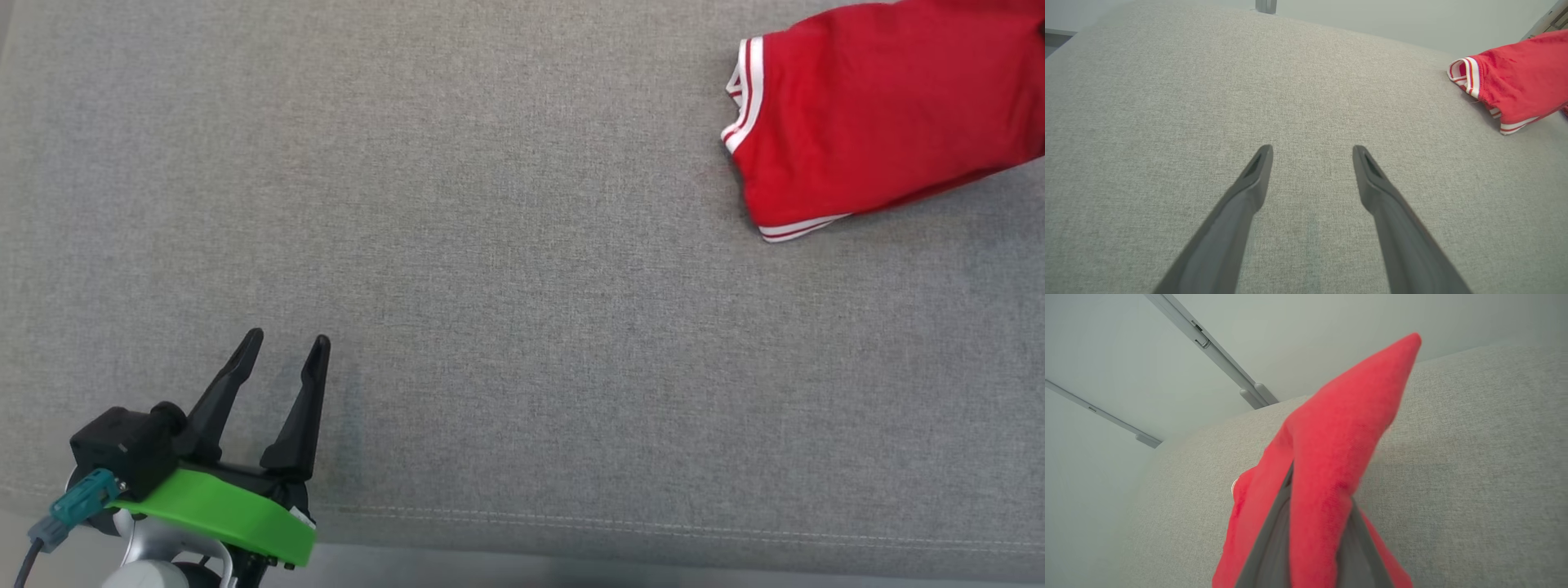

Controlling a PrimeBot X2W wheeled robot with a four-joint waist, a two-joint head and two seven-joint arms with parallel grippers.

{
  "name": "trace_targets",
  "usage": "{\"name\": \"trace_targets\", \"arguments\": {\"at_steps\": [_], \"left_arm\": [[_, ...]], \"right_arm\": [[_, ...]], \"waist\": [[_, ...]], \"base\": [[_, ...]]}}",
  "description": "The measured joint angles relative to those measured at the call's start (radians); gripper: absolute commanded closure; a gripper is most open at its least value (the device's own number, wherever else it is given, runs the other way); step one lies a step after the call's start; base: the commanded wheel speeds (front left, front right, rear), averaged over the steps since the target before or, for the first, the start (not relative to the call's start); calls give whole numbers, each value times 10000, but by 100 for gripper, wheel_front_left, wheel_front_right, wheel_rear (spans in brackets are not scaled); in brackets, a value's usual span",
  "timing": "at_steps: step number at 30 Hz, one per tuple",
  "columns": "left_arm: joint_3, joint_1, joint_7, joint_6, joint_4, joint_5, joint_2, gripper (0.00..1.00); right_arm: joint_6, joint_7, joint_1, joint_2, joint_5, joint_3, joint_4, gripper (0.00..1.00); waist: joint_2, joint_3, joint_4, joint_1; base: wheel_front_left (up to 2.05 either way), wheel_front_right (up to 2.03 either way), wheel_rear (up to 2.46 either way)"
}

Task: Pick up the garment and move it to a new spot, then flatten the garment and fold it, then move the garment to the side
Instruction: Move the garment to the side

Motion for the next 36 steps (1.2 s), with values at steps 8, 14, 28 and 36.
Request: {"name": "trace_targets", "arguments": {"at_steps": [8, 14, 28, 36], "left_arm": [[424, -4, 176, 0, -209, 138, 15, 0], [765, 10, 359, 0, -326, 215, 52, 0], [1344, 126, 982, 0, -974, 721, 299, 0], [1657, 214, 1442, 0, -1323, 930, 583, 0]], "right_arm": [[-242, 249, -269, -238, 134, -232, 263, 100], [-265, 221, -306, -366, 311, -589, 589, 100], [-146, -324, -807, -314, 366, -976, 857, 100], [-46, -681, -1191, -209, 364, -1074, 943, 100]], "waist": [[0, 607, -408, 0], [0, 867, -819, 0], [0, 1438, -1855, 0], [0, 1856, -2485, 0]], "base": [[0, 0, 0], [0, 0, 0], [0, 0, 0], [0, 0, 0]]}}
